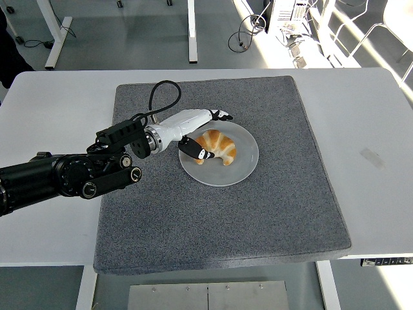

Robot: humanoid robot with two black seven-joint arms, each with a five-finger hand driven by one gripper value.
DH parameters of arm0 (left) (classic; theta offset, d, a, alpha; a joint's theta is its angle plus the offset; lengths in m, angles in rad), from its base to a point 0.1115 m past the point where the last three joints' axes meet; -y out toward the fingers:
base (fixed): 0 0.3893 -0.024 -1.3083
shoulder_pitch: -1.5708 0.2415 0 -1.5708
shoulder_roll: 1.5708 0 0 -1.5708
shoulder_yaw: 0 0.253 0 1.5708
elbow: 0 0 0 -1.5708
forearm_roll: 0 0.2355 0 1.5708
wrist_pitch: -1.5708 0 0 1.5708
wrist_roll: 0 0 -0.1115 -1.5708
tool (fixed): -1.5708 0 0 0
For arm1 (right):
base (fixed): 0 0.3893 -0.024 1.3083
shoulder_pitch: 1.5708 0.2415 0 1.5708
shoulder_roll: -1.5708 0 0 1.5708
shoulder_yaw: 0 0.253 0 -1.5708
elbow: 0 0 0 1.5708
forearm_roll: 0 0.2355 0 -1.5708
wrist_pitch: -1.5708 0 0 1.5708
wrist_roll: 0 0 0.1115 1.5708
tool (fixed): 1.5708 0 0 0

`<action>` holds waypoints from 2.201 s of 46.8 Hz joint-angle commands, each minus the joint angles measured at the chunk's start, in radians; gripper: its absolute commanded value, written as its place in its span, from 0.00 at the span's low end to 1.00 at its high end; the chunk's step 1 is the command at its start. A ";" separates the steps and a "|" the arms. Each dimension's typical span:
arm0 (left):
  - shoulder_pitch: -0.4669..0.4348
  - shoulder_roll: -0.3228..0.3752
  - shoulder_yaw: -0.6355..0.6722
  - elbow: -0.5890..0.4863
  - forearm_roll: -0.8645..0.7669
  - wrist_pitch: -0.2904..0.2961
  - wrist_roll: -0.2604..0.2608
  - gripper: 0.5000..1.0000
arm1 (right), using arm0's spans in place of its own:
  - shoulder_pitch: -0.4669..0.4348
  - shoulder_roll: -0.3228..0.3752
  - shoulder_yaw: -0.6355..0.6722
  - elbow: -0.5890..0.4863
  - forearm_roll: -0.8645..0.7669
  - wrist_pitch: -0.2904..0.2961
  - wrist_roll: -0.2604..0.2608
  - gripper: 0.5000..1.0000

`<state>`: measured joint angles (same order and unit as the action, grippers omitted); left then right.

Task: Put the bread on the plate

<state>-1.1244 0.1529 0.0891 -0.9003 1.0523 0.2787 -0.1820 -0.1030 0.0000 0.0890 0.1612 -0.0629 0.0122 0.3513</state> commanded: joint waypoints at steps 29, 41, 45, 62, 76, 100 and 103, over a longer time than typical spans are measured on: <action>0.055 0.013 -0.307 0.000 -0.311 0.154 -0.060 0.79 | 0.000 0.000 0.000 0.000 0.000 0.000 0.000 1.00; 0.087 0.014 -0.380 0.001 -0.466 0.206 -0.134 0.78 | 0.000 0.000 0.000 0.000 0.000 0.000 0.000 1.00; 0.103 0.016 -0.425 0.026 -0.550 0.206 -0.185 0.78 | 0.000 0.000 0.000 0.000 0.000 0.000 0.000 1.00; 0.130 0.016 -0.538 0.113 -0.805 0.198 -0.274 0.78 | 0.000 0.000 0.000 0.000 0.000 0.000 0.000 1.00; 0.215 0.004 -0.759 0.123 -0.879 0.165 -0.286 0.78 | 0.000 0.000 0.000 0.001 0.000 0.000 0.000 1.00; 0.256 -0.062 -0.878 0.313 -0.914 -0.006 -0.337 0.78 | 0.000 0.000 0.000 0.000 0.000 0.000 0.000 1.00; 0.256 -0.061 -0.878 0.314 -0.914 -0.009 -0.338 0.78 | -0.001 0.000 0.000 0.000 0.000 0.000 0.000 1.00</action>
<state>-0.8675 0.0906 -0.7888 -0.5871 0.1382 0.2725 -0.5195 -0.1029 0.0000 0.0890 0.1615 -0.0629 0.0122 0.3513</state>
